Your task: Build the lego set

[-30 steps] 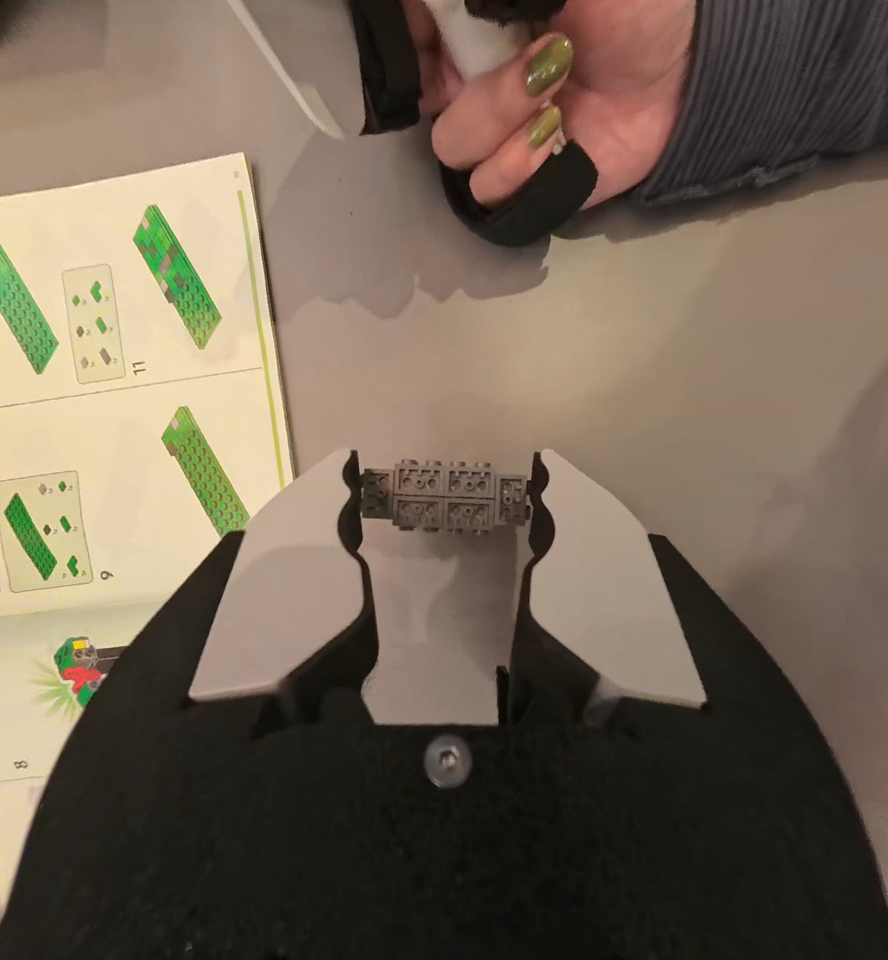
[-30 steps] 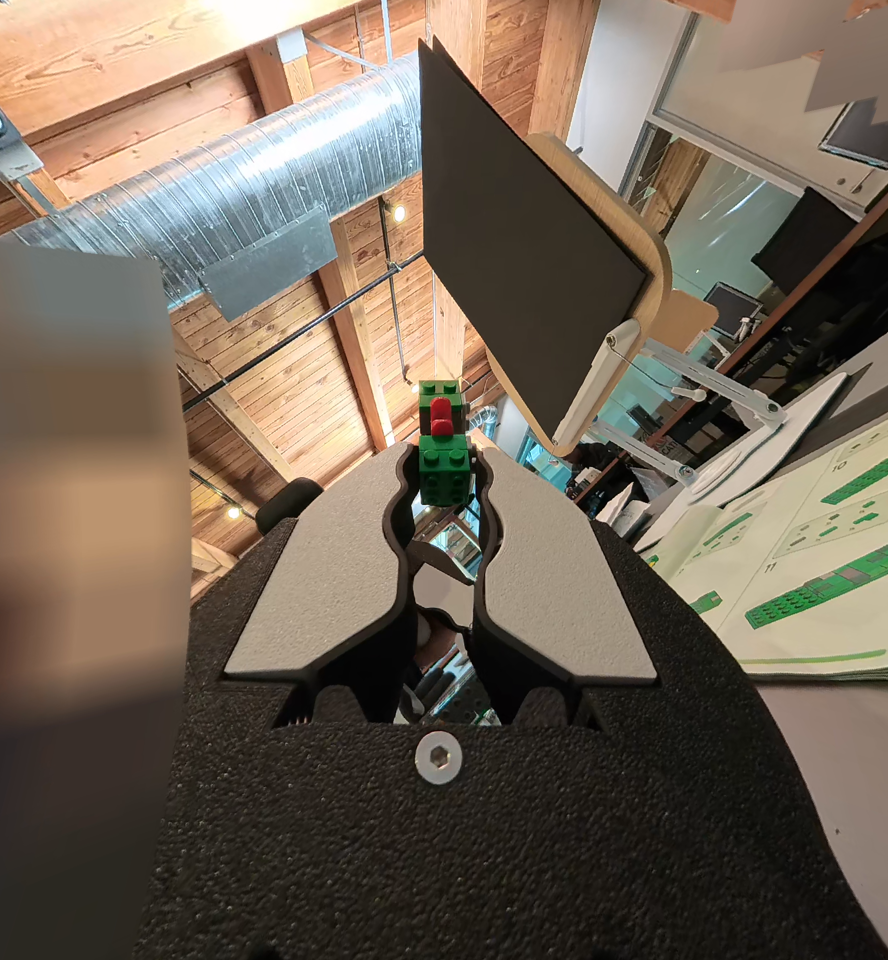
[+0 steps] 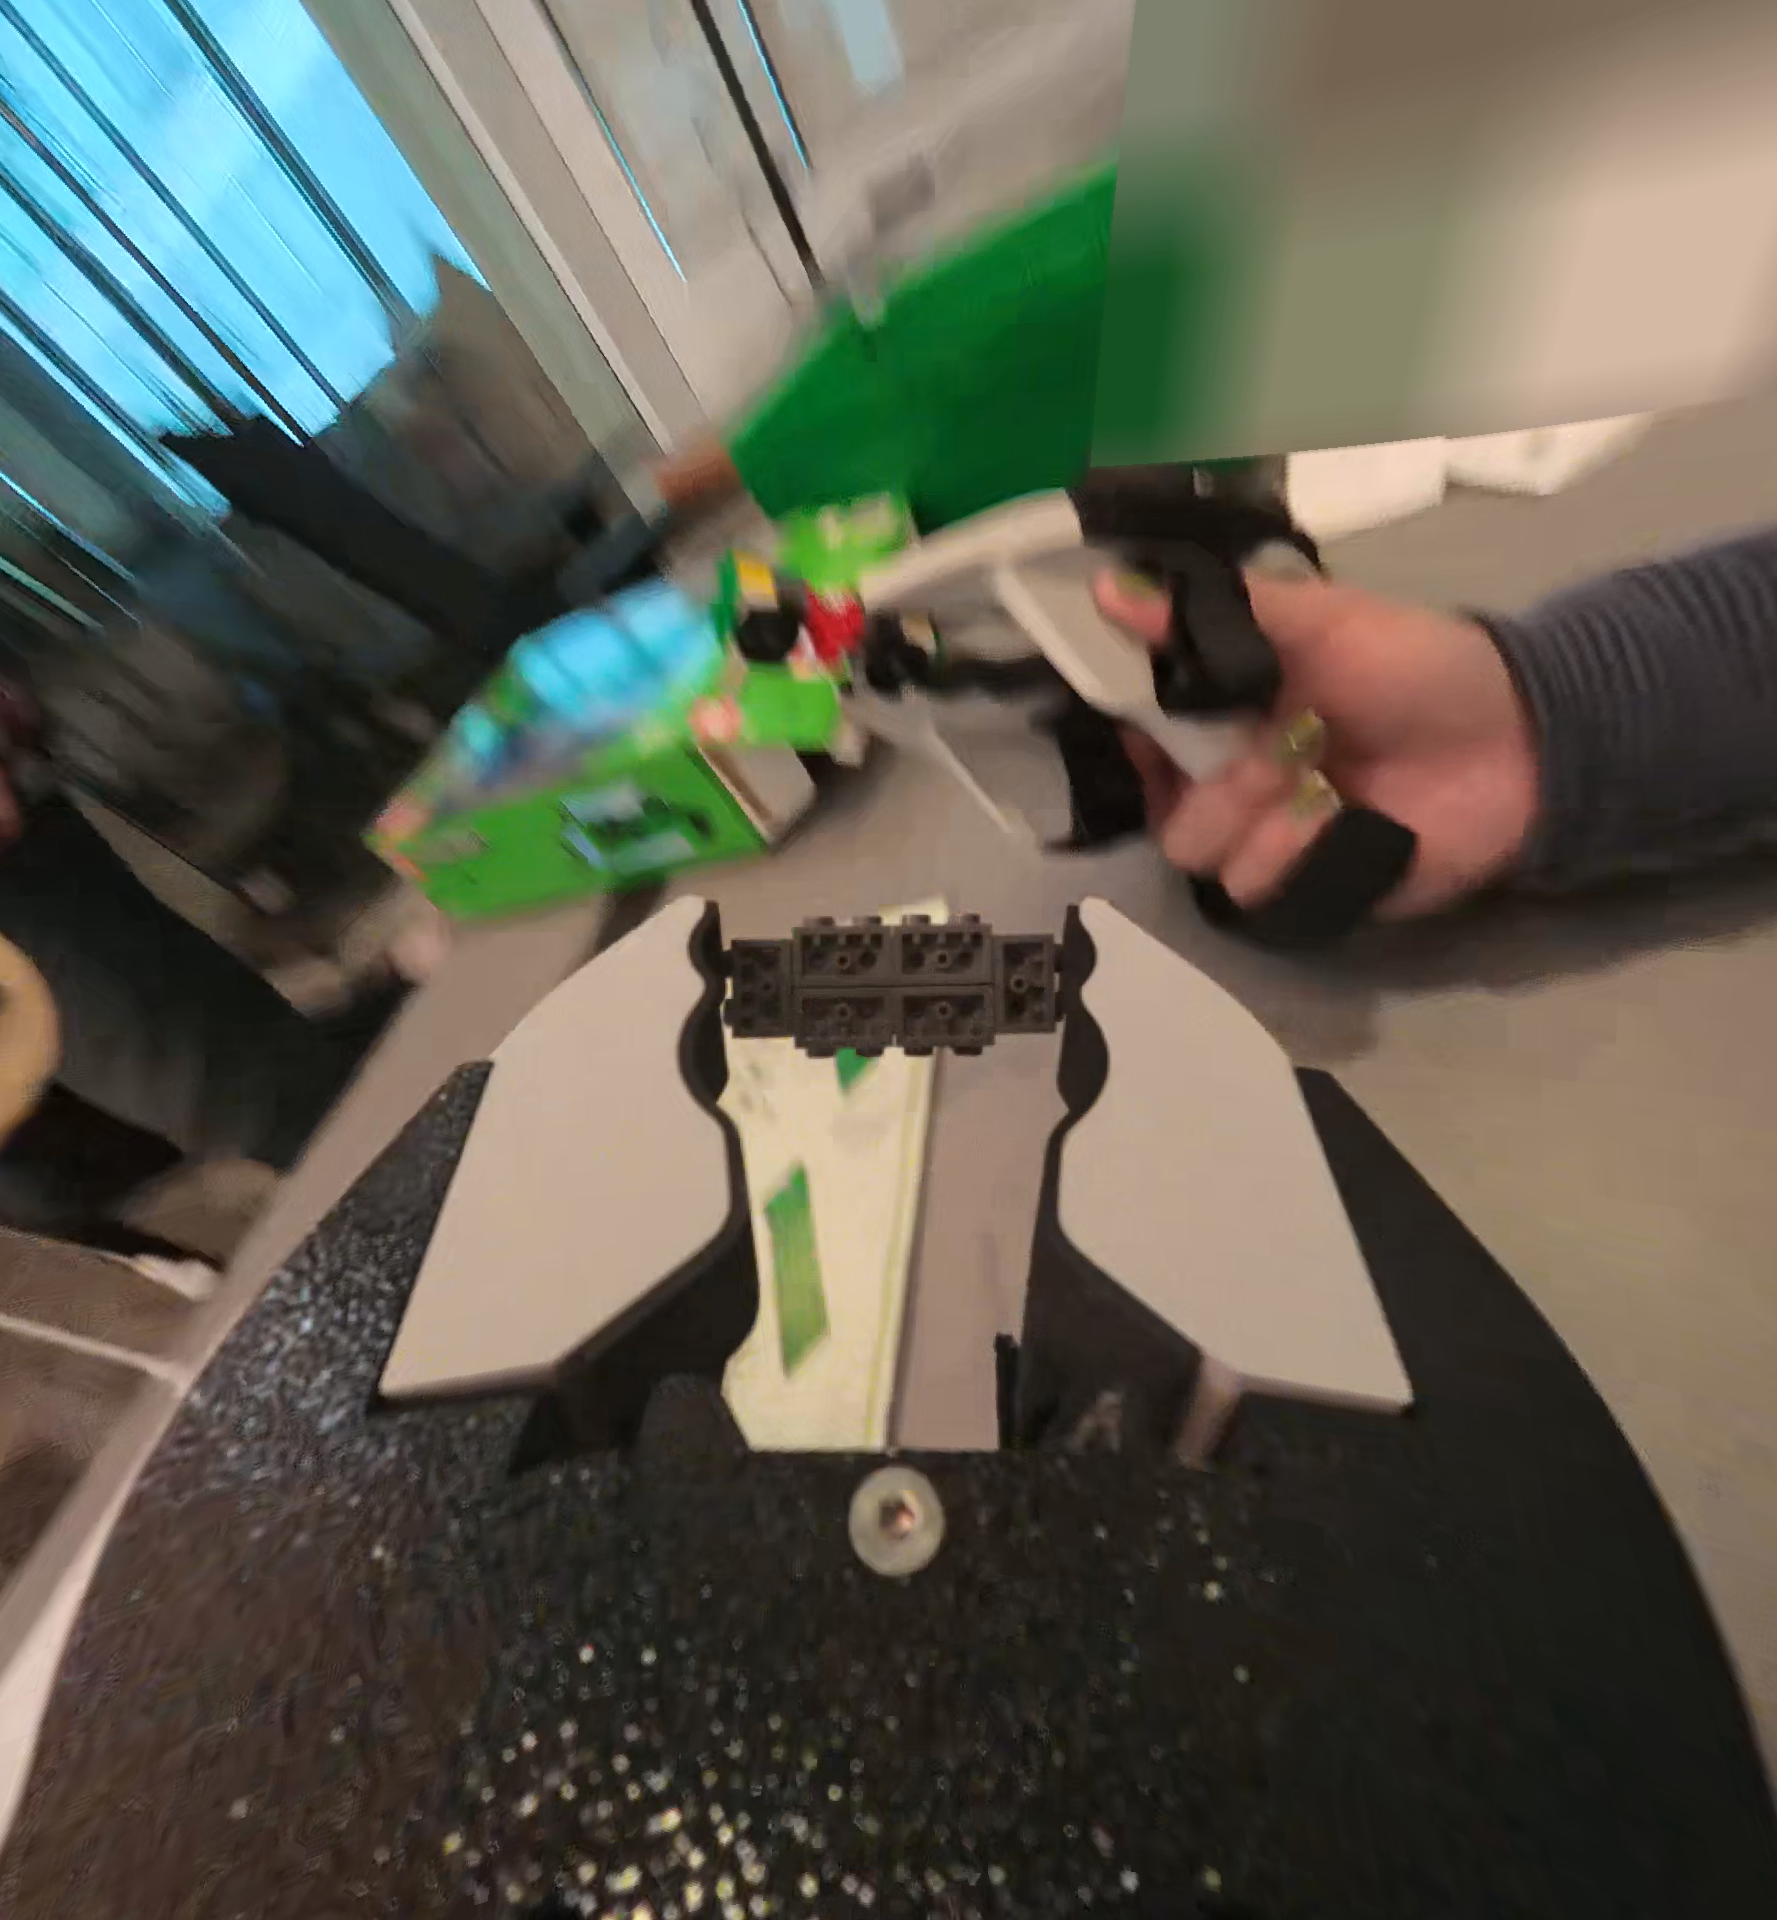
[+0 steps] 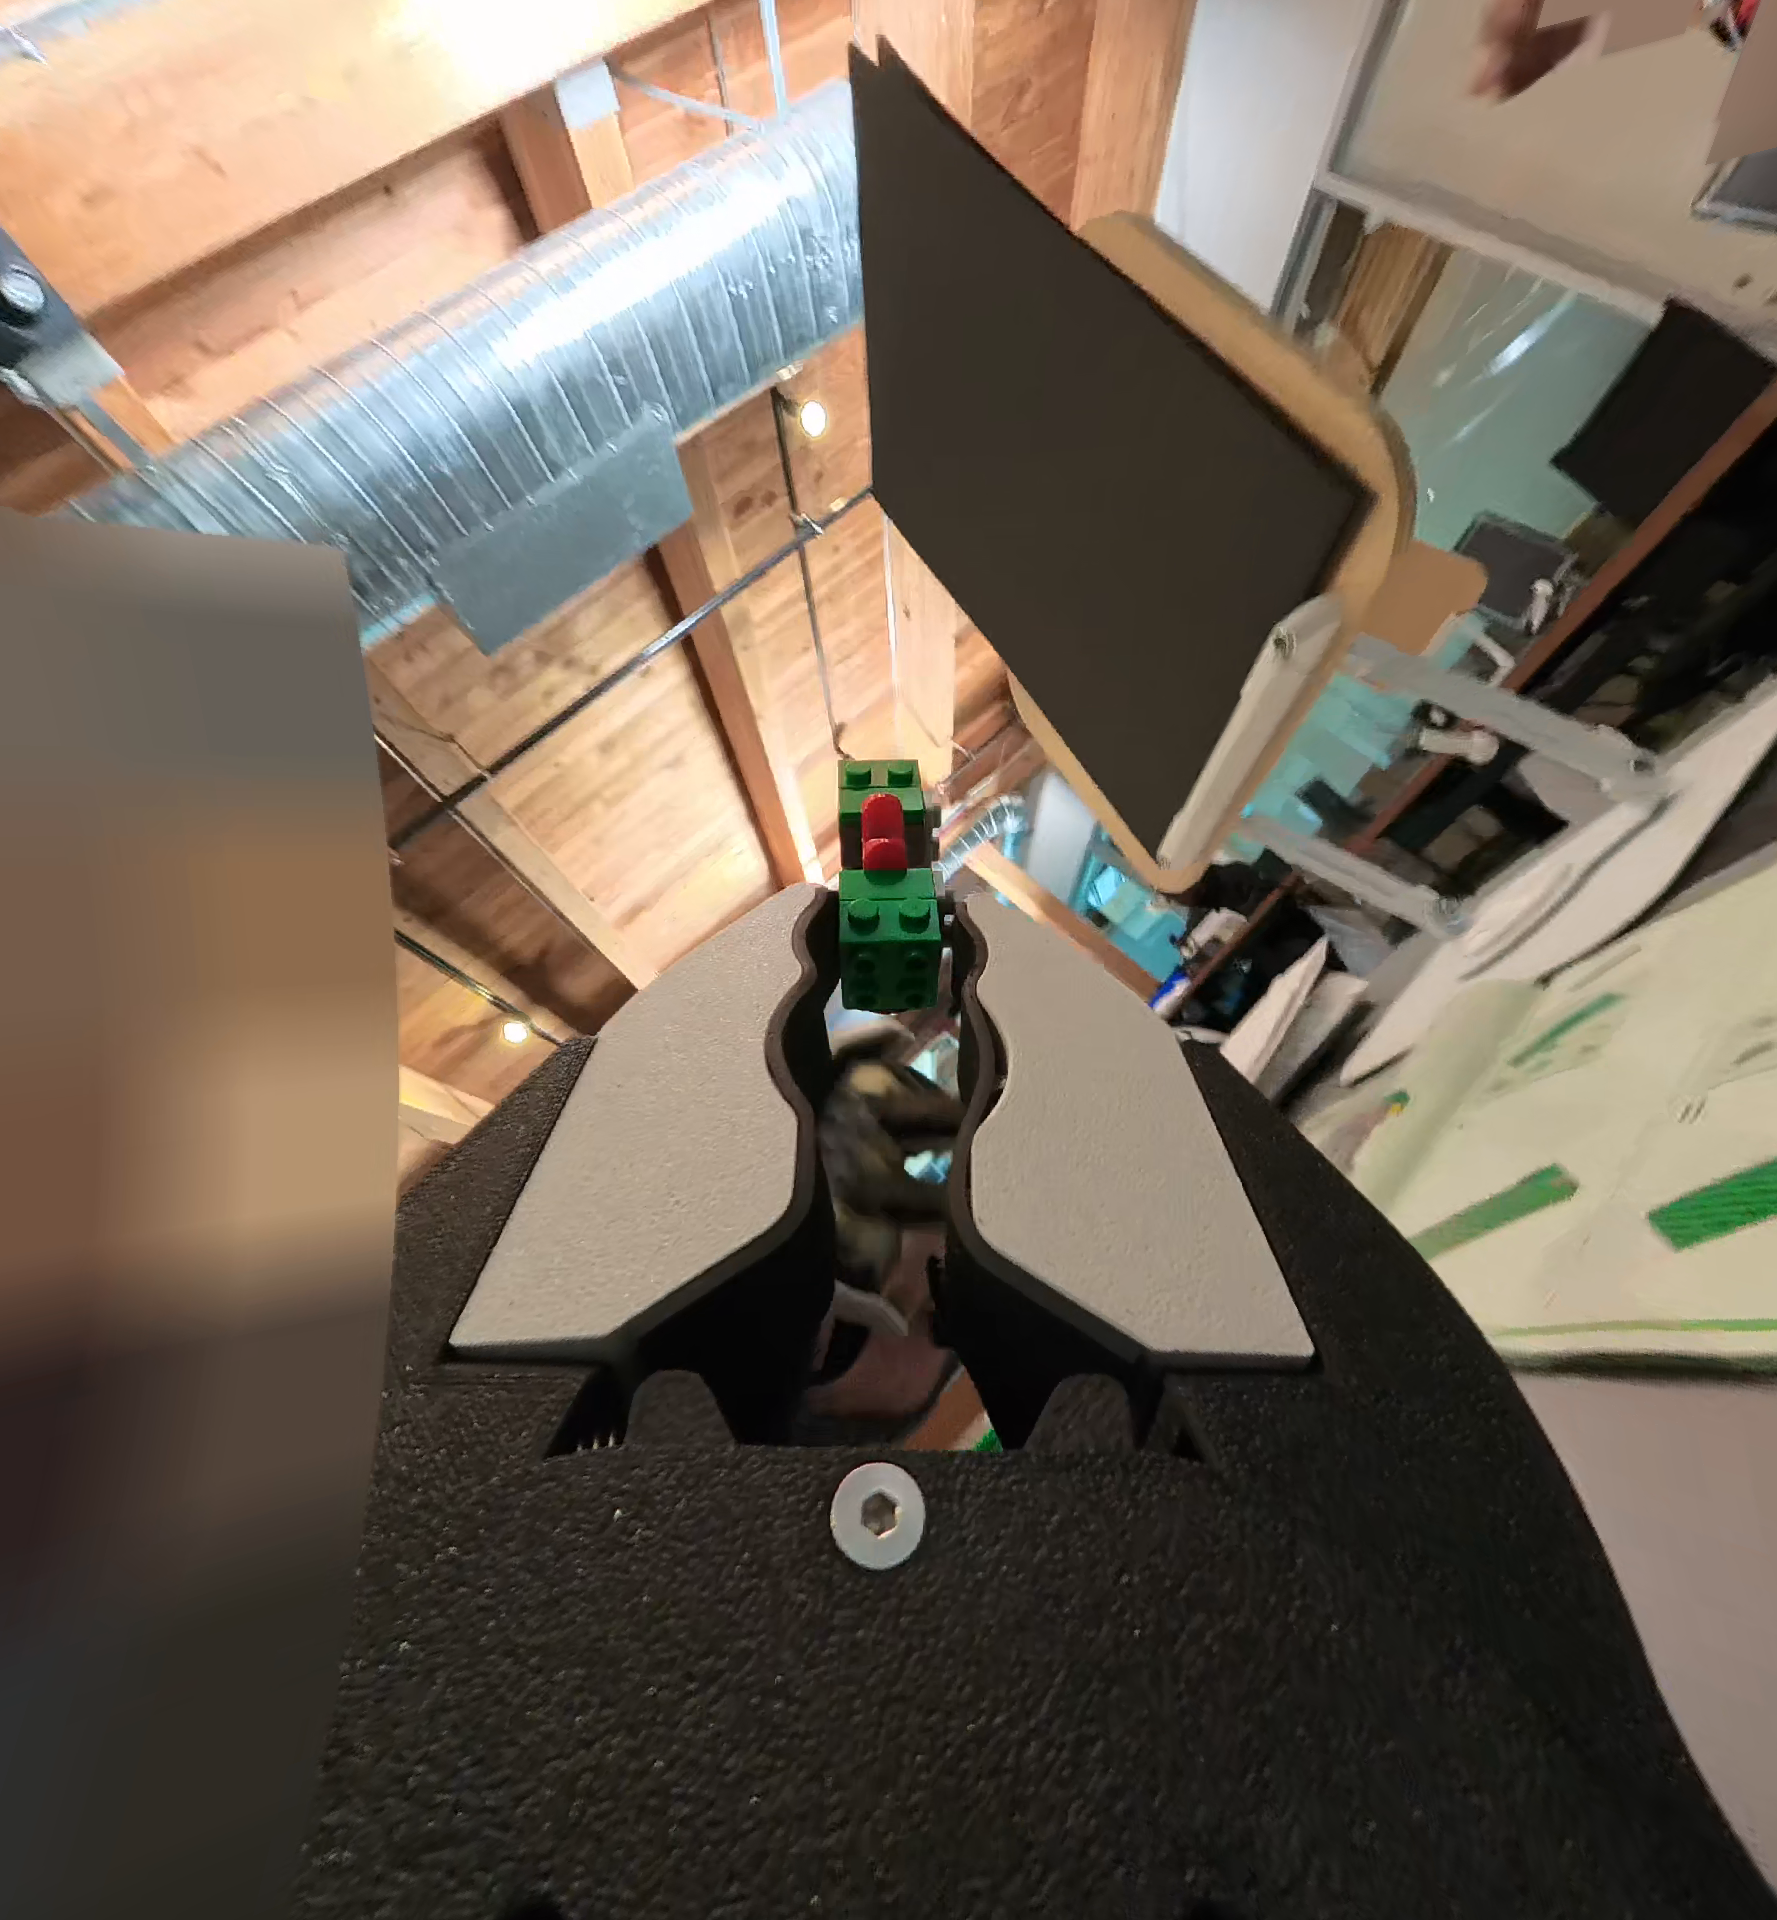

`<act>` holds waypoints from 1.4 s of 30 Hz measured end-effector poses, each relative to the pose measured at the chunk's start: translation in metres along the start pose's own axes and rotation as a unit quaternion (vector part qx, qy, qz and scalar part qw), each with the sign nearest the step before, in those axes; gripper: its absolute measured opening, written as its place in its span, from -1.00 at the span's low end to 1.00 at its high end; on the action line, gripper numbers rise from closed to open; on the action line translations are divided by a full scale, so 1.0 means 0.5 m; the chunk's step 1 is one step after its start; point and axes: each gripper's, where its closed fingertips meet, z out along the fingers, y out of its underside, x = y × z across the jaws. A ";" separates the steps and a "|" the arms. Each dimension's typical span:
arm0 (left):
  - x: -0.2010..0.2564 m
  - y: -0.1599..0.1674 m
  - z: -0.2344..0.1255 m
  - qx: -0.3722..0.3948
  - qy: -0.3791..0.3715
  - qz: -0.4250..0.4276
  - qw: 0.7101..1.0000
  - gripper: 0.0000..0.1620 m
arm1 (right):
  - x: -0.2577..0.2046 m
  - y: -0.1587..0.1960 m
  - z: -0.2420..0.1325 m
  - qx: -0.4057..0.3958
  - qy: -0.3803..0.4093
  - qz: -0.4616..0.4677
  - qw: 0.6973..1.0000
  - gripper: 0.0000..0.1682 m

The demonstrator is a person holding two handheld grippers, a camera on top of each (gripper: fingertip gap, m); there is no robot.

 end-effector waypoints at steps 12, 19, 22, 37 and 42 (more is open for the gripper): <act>0.002 -0.006 -0.004 0.094 -0.092 0.008 0.991 -0.24 | 0.040 0.028 -0.005 -0.019 0.070 0.070 0.995 -0.77; 0.063 0.113 -0.023 -0.087 0.022 -0.116 0.989 -0.24 | 0.042 0.006 -0.013 -0.034 0.093 0.007 0.995 -0.77; 0.066 0.111 -0.034 -0.079 0.011 -0.101 0.992 -0.24 | 0.043 0.012 -0.012 -0.037 0.088 0.011 0.995 -0.77; 0.103 0.161 -0.096 -0.125 0.014 -0.139 0.982 -0.16 | 0.024 0.026 -0.001 -0.063 0.068 -0.010 0.996 -0.77; 0.117 0.188 -0.144 -0.178 0.007 -0.185 0.966 0.05 | 0.023 0.031 0.001 -0.069 0.065 -0.011 0.995 -0.77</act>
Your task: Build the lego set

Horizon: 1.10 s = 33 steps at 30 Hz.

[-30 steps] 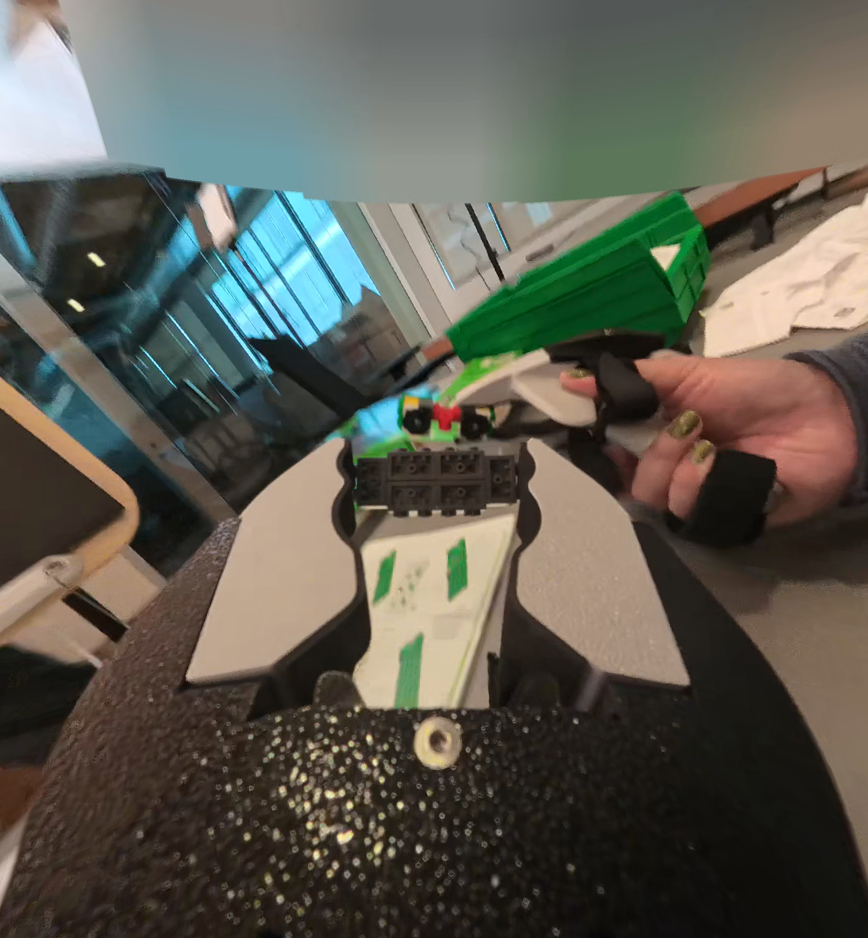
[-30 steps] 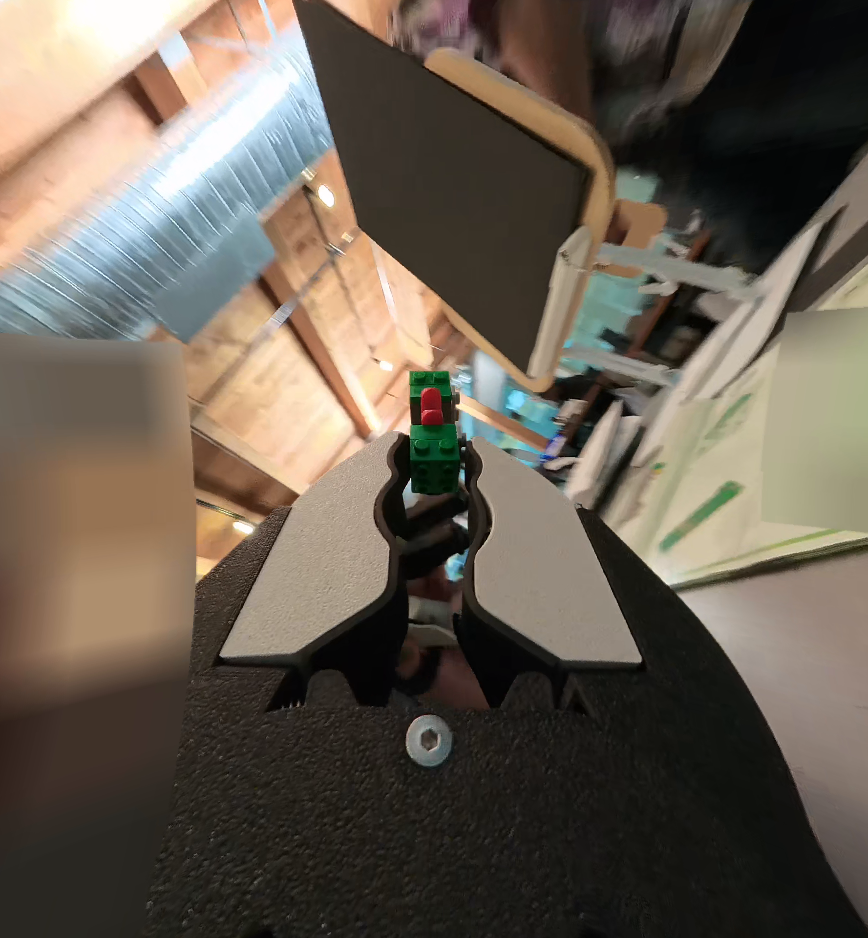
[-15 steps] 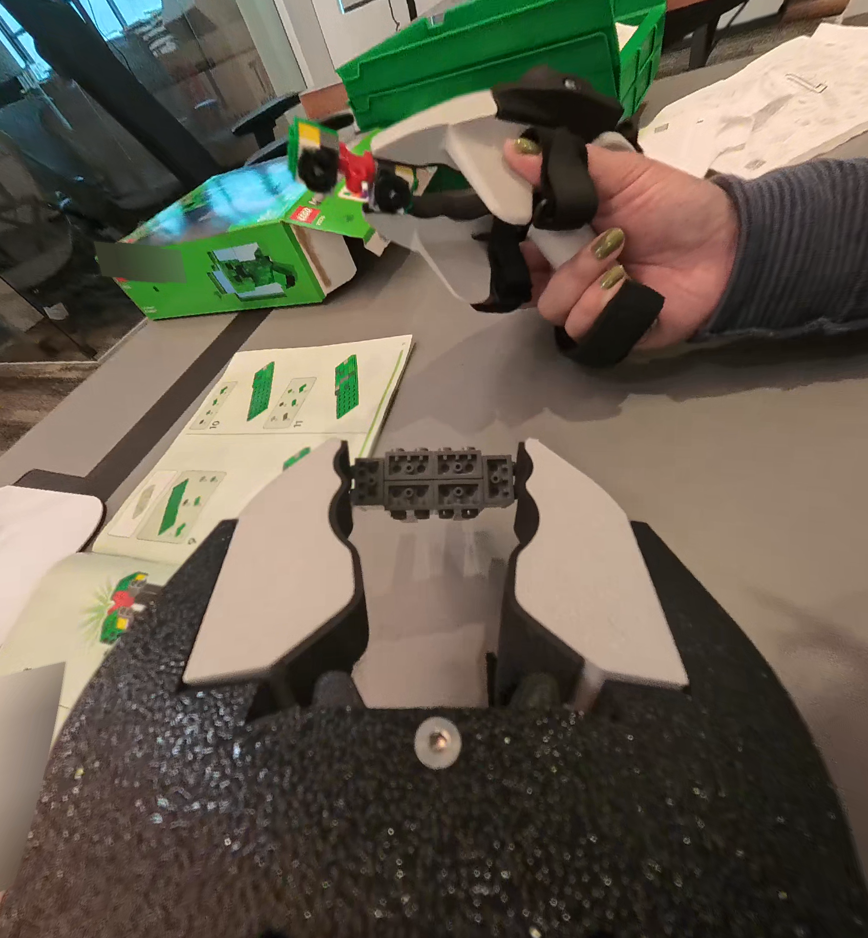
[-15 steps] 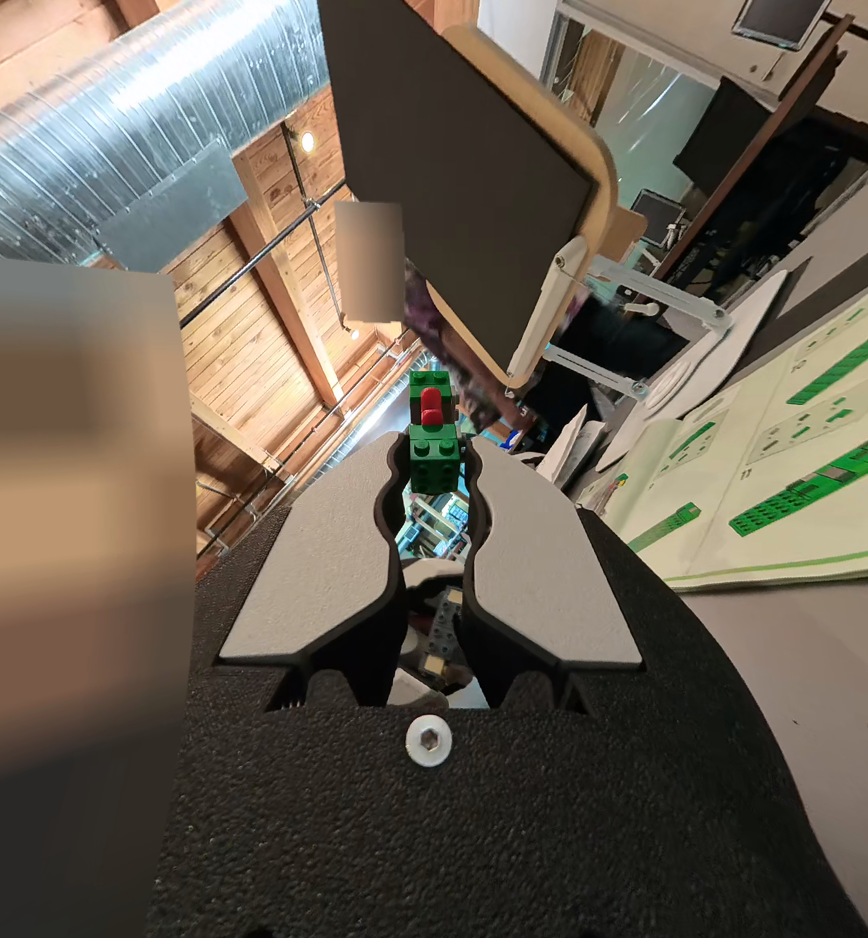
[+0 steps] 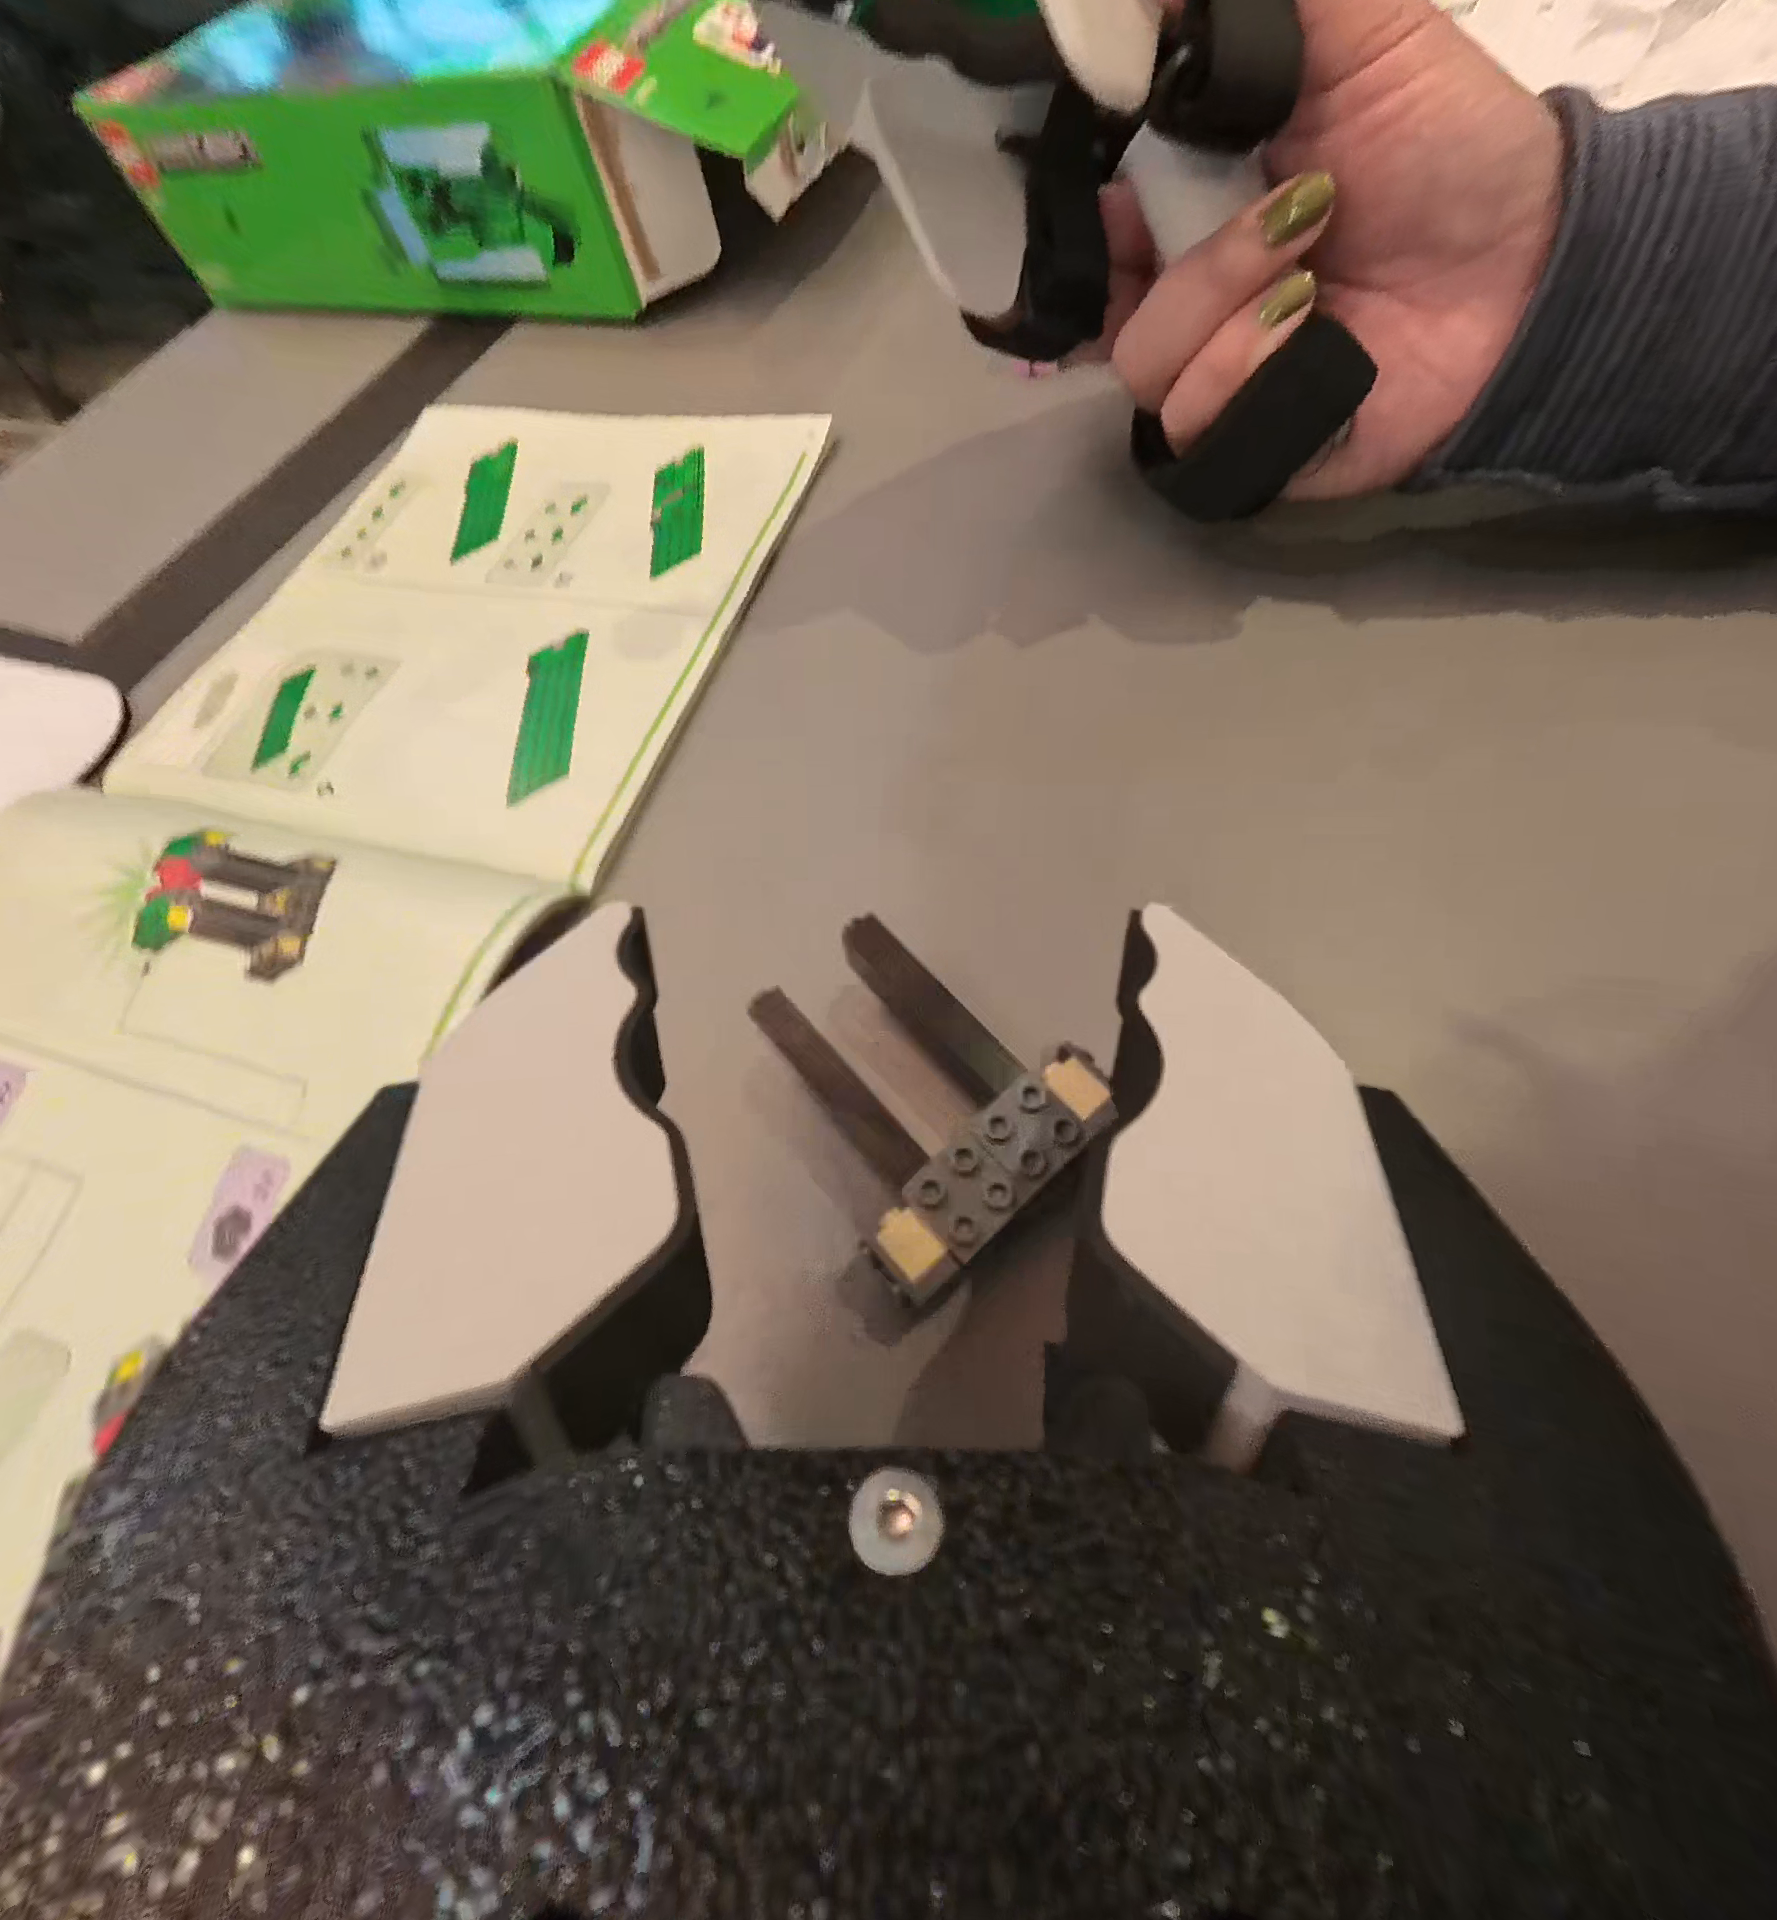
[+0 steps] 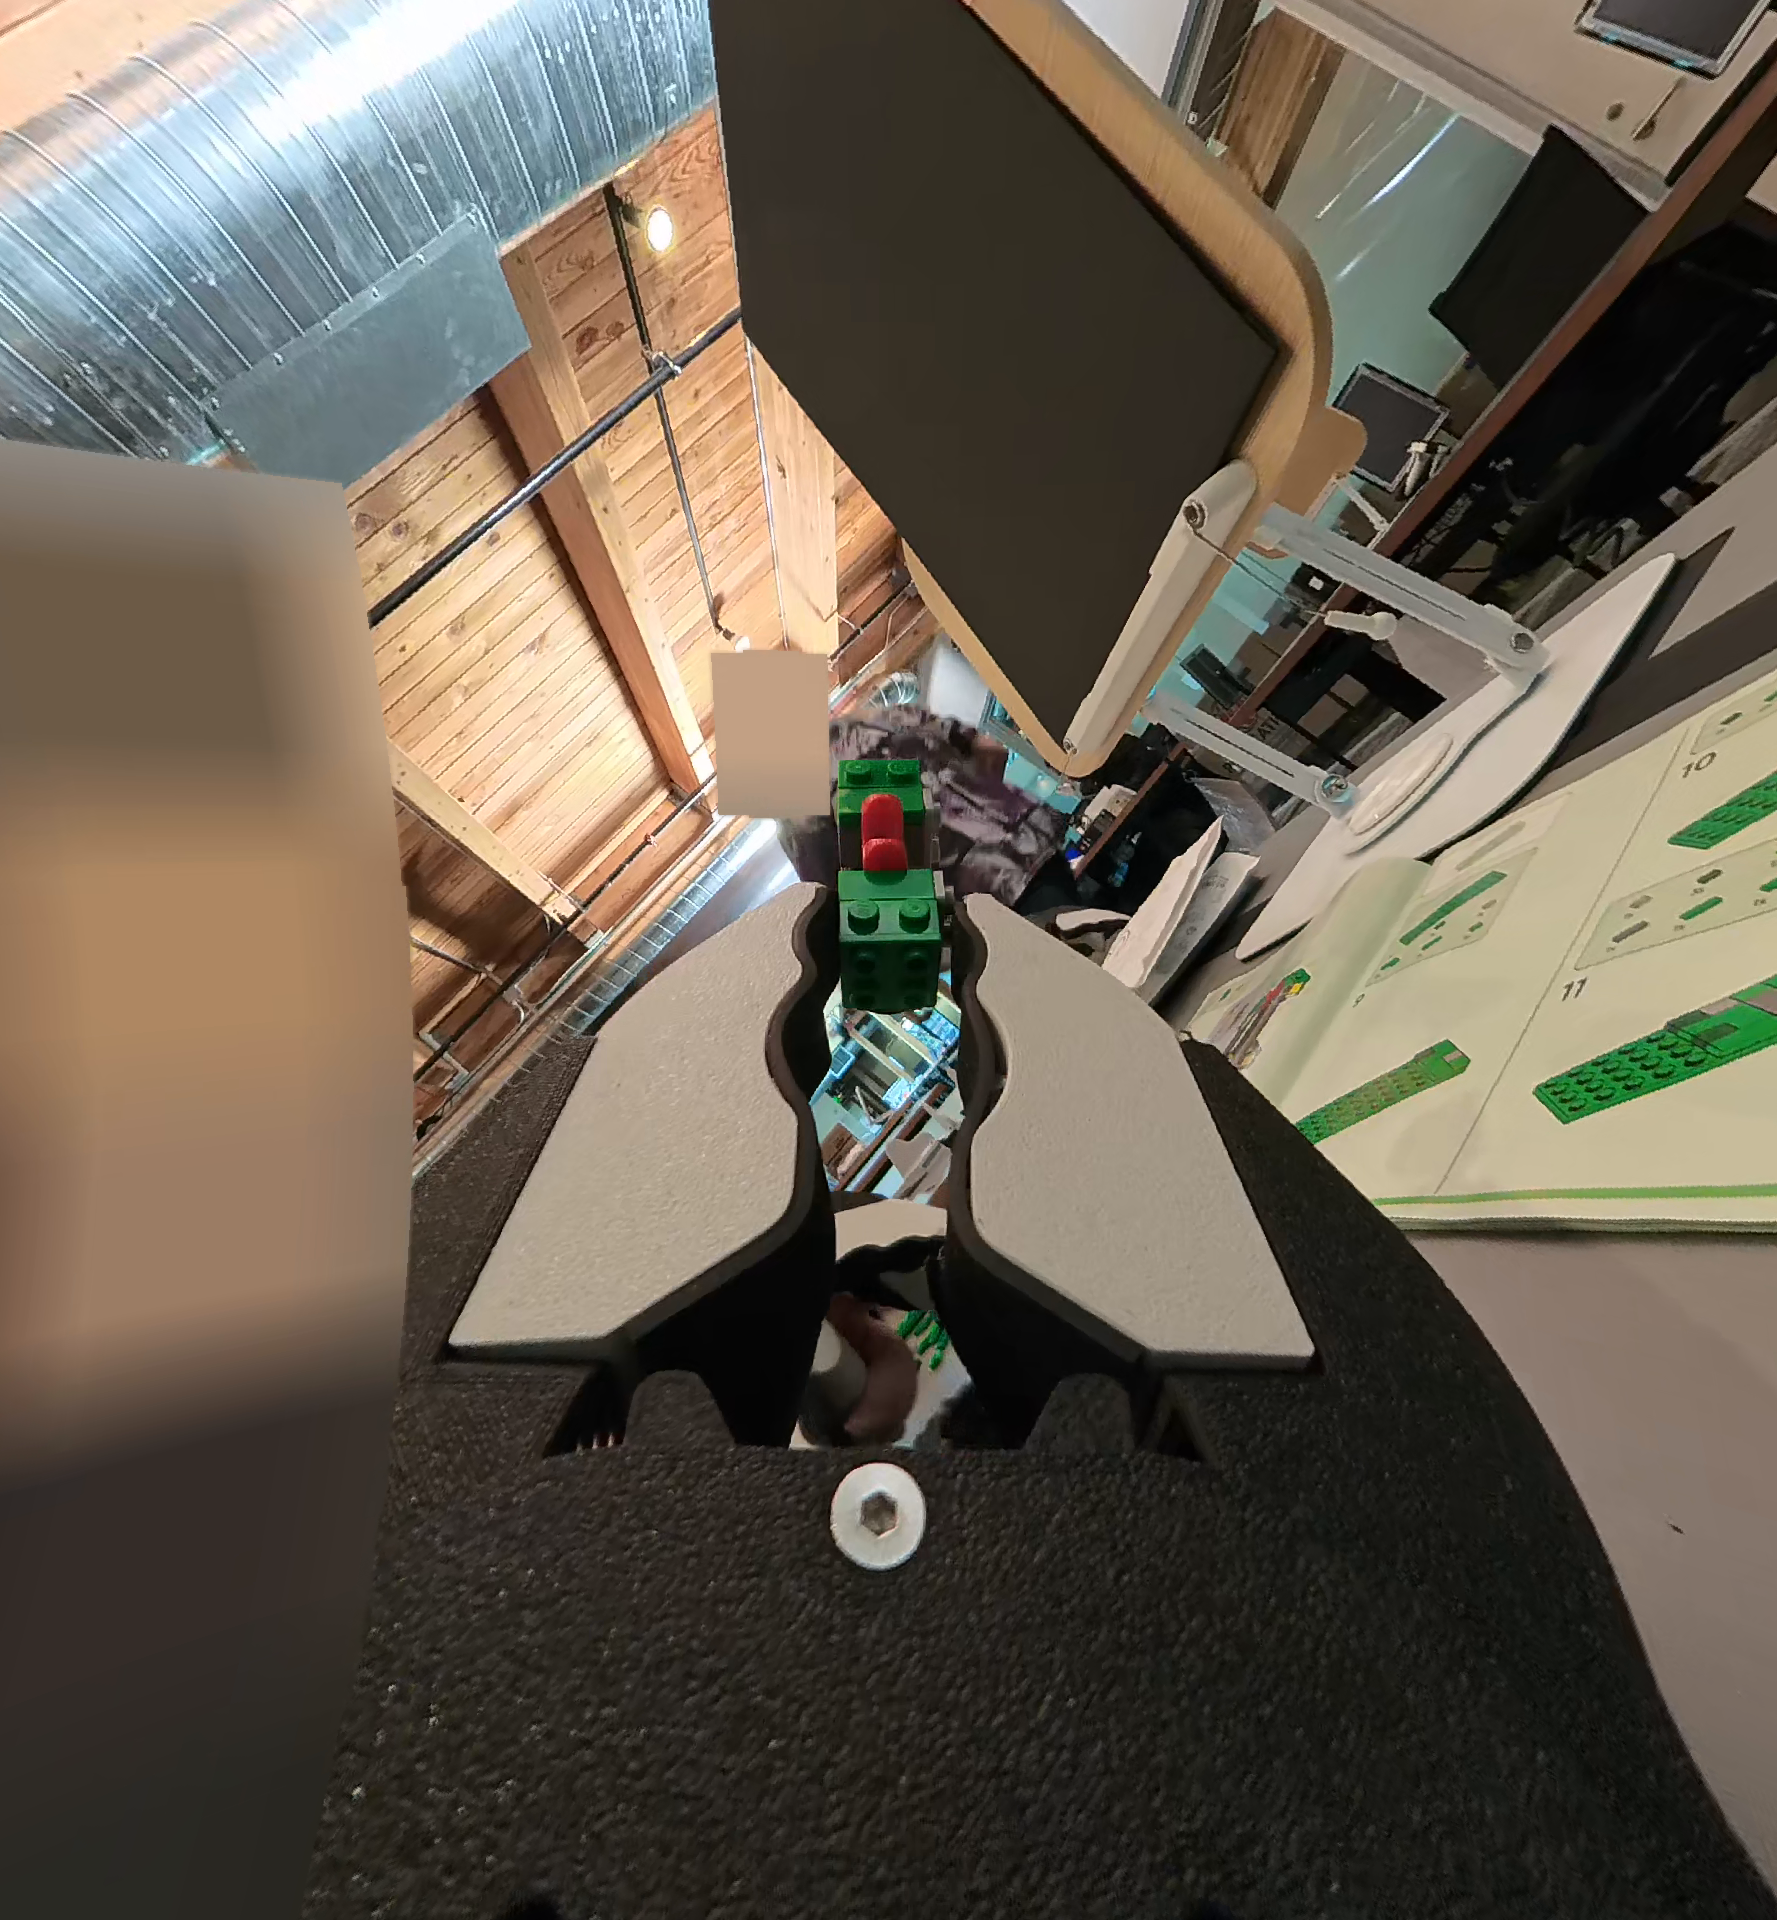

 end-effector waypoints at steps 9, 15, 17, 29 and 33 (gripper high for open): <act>0.021 0.086 -0.063 -0.109 -0.106 -0.088 0.985 0.35 | 0.002 0.008 0.002 -0.008 -0.004 0.006 1.000 -0.77; 0.000 0.103 -0.064 -0.111 -0.142 -0.119 0.976 0.25 | 0.001 0.021 0.008 -0.018 -0.009 0.013 1.000 -0.77; -0.017 0.110 -0.072 -0.118 -0.151 -0.114 0.975 0.22 | -0.001 0.024 0.009 -0.021 -0.011 0.012 1.000 -0.77; -0.007 0.126 -0.087 -0.113 -0.145 -0.129 0.974 0.12 | 0.001 0.029 0.011 -0.027 -0.013 0.015 0.999 -0.77; -0.009 0.118 -0.082 -0.090 -0.148 -0.161 0.972 0.07 | 0.000 0.033 0.013 -0.032 -0.016 0.017 0.999 -0.77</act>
